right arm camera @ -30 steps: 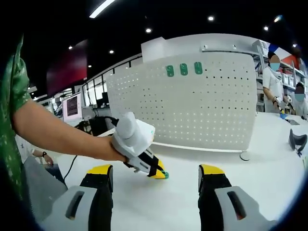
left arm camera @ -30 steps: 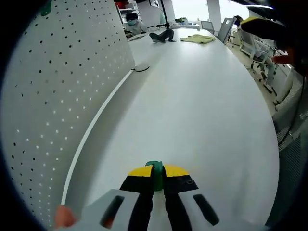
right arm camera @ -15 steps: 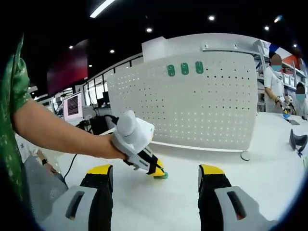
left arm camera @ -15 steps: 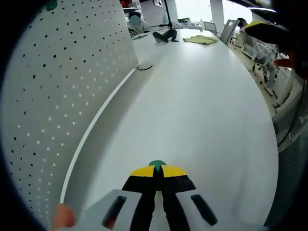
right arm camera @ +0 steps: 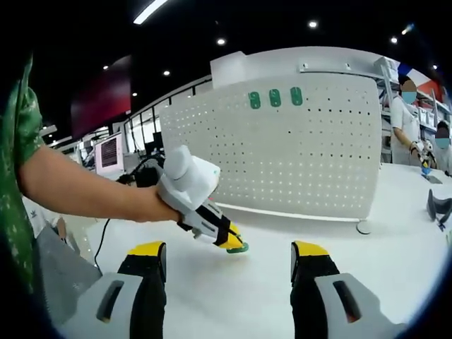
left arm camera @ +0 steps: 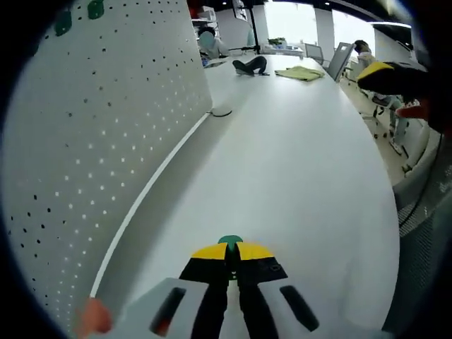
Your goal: Insert the hook assembly into the mounting plate slot until the hook locks in place.
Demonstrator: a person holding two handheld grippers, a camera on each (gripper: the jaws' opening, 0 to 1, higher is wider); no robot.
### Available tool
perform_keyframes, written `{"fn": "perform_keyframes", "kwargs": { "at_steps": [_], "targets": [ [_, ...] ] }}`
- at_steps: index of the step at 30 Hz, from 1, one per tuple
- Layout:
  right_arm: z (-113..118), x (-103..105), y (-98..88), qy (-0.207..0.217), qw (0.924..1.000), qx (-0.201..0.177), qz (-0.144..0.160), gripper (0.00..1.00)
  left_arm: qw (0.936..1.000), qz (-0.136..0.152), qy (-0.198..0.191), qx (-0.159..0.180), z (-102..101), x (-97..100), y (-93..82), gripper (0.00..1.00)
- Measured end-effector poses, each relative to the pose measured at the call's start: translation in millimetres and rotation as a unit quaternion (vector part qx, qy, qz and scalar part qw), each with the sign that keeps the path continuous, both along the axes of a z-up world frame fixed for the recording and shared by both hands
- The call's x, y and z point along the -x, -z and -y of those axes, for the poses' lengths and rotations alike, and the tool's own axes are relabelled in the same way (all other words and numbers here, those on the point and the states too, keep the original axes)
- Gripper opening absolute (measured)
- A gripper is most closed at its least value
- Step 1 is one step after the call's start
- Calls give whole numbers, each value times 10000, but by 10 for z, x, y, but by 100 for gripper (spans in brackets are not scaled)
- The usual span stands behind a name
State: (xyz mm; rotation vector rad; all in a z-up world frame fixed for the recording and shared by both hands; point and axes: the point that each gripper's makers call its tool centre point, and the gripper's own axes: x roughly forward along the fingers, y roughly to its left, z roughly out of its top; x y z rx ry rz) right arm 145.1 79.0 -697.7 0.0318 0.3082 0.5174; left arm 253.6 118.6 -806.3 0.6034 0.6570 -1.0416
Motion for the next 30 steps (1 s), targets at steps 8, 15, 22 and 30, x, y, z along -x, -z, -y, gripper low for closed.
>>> {"fn": "perform_keyframes", "kwargs": {
  "at_steps": [8,15,22,30],
  "targets": [
    [-58,22,24,-108,9999,73,-37,72,9993,71,-117,336,-33,14,-226,3],
    [-92,31,47,-186,9998,85,-90,72,9983,145,-170,536,-75,40,-382,3],
    [-136,45,70,-260,9995,130,-132,71,9950,137,-317,934,-113,68,-567,3],
    [-183,27,11,-279,9995,117,-99,69,9910,244,-433,1241,-240,100,-782,3]
  ]
}}
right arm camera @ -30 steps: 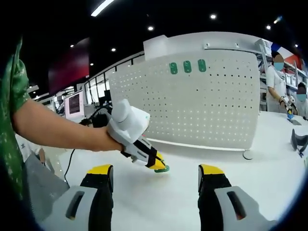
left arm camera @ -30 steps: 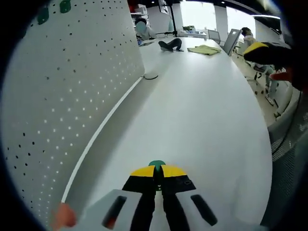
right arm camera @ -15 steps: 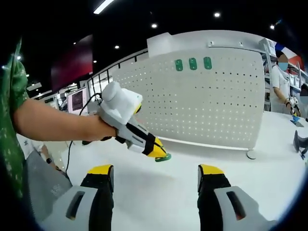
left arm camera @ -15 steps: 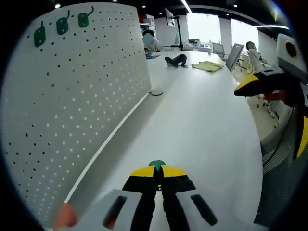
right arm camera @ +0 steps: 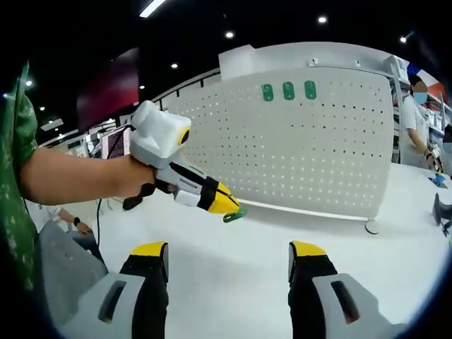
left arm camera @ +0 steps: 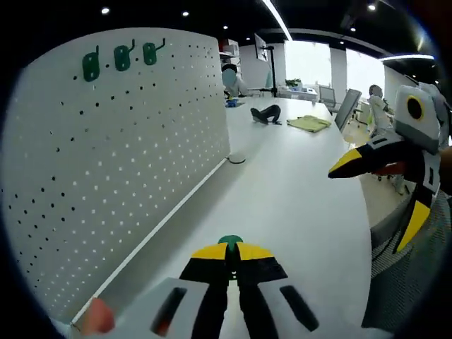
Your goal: Insert the hook assembly into the mounting plate slot until the hook locks in place.
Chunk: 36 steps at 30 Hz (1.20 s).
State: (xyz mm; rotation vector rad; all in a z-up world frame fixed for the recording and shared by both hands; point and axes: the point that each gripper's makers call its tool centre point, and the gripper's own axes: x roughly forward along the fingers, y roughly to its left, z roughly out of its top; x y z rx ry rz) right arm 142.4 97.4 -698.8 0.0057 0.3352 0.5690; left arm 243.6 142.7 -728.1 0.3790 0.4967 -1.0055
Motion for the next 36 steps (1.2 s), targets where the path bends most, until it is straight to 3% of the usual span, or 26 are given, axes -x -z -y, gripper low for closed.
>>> {"fn": "perform_keyframes", "kwargs": {
  "at_steps": [12,36],
  "targets": [
    [-134,-130,-255,-158,9995,153,229,68,9990,193,-201,347,-182,47,-249,3],
    [-613,-295,-681,-848,9956,-101,394,59,9887,621,-864,1059,-775,230,-738,3]
  ]
}}
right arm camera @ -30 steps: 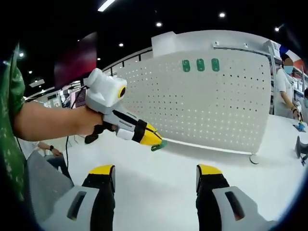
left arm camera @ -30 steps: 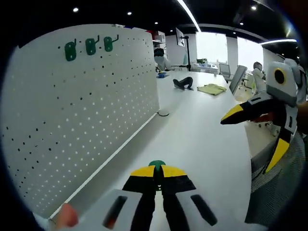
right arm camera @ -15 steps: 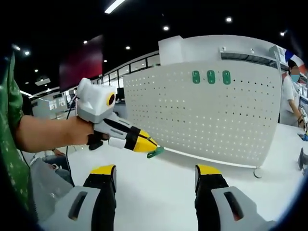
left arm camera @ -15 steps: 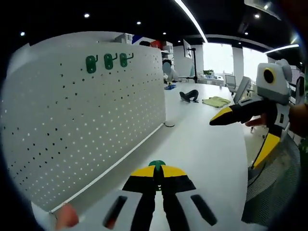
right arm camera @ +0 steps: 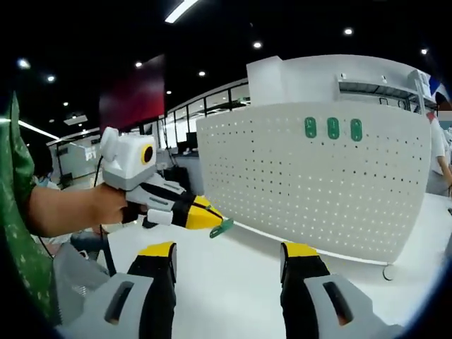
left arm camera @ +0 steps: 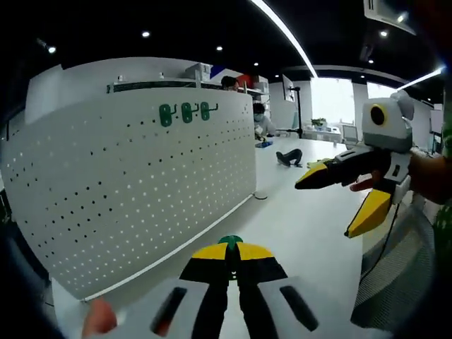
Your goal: Insert the hook assembly into the mounting plate slot until the hook locks in place.
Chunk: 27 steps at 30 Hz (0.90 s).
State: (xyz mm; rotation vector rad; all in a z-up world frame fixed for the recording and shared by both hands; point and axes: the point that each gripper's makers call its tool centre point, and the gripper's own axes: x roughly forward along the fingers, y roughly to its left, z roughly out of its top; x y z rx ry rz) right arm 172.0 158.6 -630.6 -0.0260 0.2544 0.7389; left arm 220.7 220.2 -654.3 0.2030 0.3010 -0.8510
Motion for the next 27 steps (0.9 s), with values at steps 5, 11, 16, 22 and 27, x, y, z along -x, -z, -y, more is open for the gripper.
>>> {"fn": "perform_keyframes", "kwargs": {
  "at_steps": [5,11,16,22,27],
  "targets": [
    [-125,-35,-92,-154,9998,-73,40,54,9998,109,-132,130,-111,71,-97,3],
    [-284,-57,-143,-362,9993,-107,52,48,9991,216,-265,247,-220,146,-185,3],
    [-395,-92,-210,-462,9988,-177,58,44,9986,277,-329,302,-284,210,-230,3],
    [-501,-123,-240,-570,9979,-302,-20,33,9978,379,-379,377,-315,280,-304,3],
    [-545,-154,-260,-570,9968,-527,-205,22,9974,453,-369,425,-292,315,-357,3]
  ]
}}
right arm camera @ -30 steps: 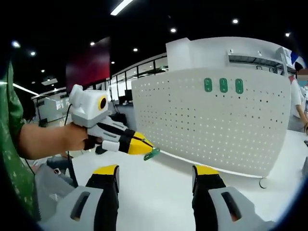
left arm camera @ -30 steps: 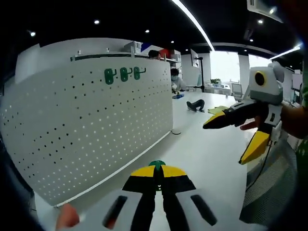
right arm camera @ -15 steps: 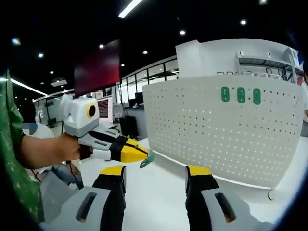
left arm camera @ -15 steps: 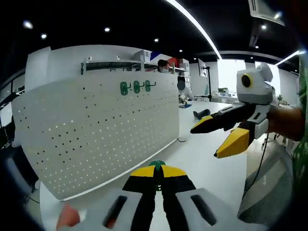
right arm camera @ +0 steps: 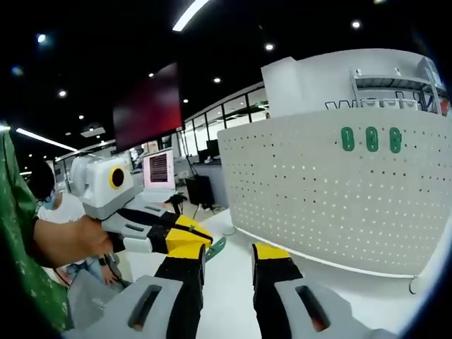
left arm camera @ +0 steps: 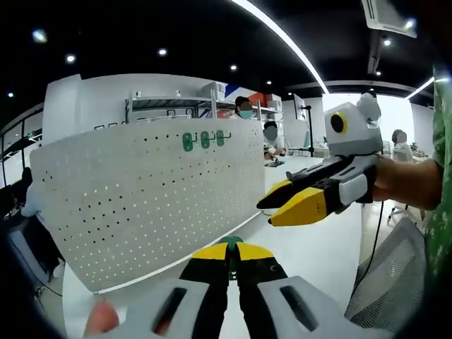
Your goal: Insert the hook assembly into the mounting plate slot until the hook locks in place.
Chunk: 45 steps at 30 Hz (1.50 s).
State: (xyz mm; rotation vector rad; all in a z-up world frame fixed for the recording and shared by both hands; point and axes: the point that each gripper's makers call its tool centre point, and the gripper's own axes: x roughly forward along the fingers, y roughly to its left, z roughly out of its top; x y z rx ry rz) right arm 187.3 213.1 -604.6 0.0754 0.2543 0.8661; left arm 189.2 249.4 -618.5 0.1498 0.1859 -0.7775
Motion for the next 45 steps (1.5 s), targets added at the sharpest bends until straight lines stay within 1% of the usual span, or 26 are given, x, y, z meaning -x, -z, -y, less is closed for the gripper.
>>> {"fn": "perform_keyframes", "kwargs": {
  "at_steps": [5,6,8,14,21,25,29,32,38,40,41,45],
  "targets": [
    [-25,-10,24,-19,9997,-100,-222,18,10000,68,19,47,35,14,-46,3],
    [-34,-6,36,-41,9994,-139,-304,16,10000,77,27,51,43,18,-52,3],
    [-42,0,44,-57,9991,-182,-367,13,9999,96,45,52,62,28,-65,3],
    [-57,-9,73,-38,9981,-289,-535,12,9998,146,76,67,104,44,-97,3],
    [-65,-23,87,-20,9960,-457,-766,7,9997,216,114,32,147,66,-121,3],
    [-77,-17,102,-28,9952,-497,-840,5,9996,231,136,43,161,76,-130,3],
    [-74,-8,91,-17,9948,-558,-853,2,9995,254,167,5,180,89,-131,3],
    [-68,-4,69,0,9951,-585,-797,2,9995,268,177,-28,186,97,-133,3],
    [-53,38,-33,-34,9964,-645,-557,0,9994,290,181,-20,194,99,-151,3],
    [-49,40,-56,-48,9972,-611,-421,0,9993,310,186,-23,206,99,-162,3],
    [-44,39,-67,-50,9984,-507,-259,0,9993,315,184,-23,211,99,-166,3],
    [-45,58,-99,-44,9992,-410,-9,0,9994,304,157,18,223,94,-183,3]
  ]
}}
